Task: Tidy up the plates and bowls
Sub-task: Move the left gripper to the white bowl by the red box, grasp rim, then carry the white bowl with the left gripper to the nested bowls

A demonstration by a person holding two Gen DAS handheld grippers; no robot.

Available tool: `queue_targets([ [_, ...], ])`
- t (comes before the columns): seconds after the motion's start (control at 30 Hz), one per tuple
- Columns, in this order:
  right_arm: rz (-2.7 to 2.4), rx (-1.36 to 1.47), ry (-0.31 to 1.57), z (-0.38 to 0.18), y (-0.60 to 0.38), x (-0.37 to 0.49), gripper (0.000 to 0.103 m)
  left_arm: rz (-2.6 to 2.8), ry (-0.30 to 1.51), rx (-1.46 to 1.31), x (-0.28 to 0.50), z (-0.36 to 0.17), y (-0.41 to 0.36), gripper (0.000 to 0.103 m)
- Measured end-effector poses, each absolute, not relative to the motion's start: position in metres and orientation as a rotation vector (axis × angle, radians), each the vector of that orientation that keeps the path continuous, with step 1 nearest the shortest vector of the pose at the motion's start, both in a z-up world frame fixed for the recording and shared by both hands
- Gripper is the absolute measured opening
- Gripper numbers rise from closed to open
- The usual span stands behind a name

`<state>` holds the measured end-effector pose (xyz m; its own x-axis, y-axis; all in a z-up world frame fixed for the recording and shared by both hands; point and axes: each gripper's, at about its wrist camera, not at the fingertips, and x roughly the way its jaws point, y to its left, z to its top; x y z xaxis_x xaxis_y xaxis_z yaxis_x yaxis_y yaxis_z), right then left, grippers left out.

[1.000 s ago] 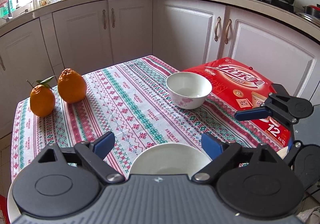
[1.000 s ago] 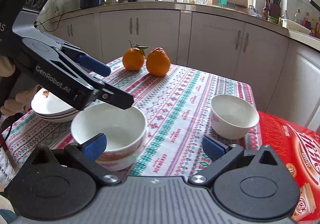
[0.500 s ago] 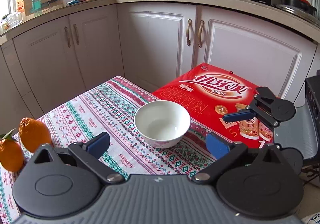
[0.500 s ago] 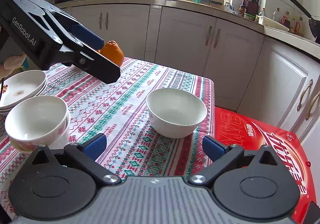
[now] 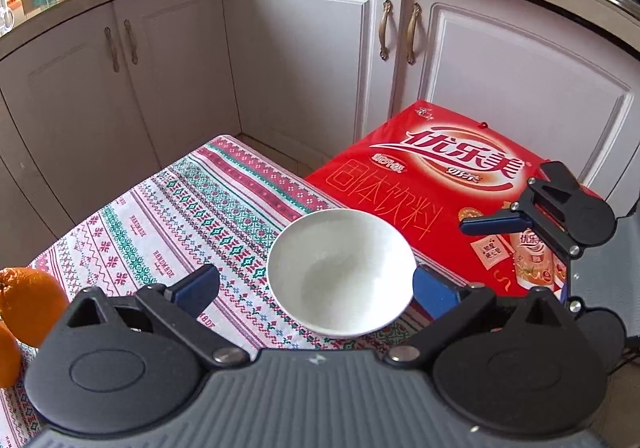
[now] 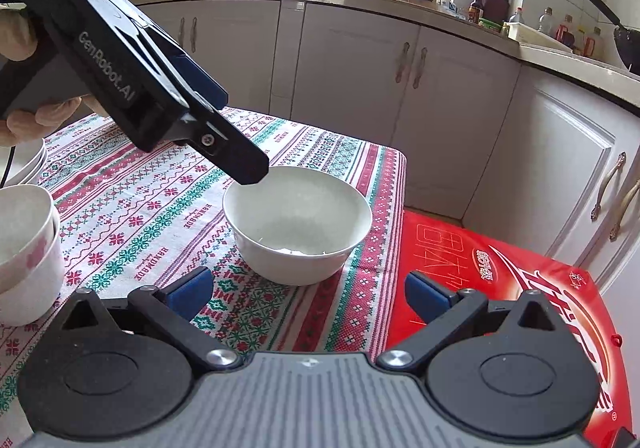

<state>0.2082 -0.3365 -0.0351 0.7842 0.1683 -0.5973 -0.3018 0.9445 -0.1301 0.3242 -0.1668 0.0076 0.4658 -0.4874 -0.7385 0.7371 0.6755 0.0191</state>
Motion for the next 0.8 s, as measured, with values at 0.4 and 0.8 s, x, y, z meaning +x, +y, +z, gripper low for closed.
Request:
queue_targets([
  [0.4,0.301,-0.213,0.618,-0.05,-0.335,0.235,0.102,-0.783,0.857,0.404,0.353,-0.03,-0.186,0.093],
  [0.8,0.347,-0.229,0.616,-0.055,-0.333,0.247,0.084,-0.823,0.898,0.384,0.365,-0.039,-0.196,0.071],
])
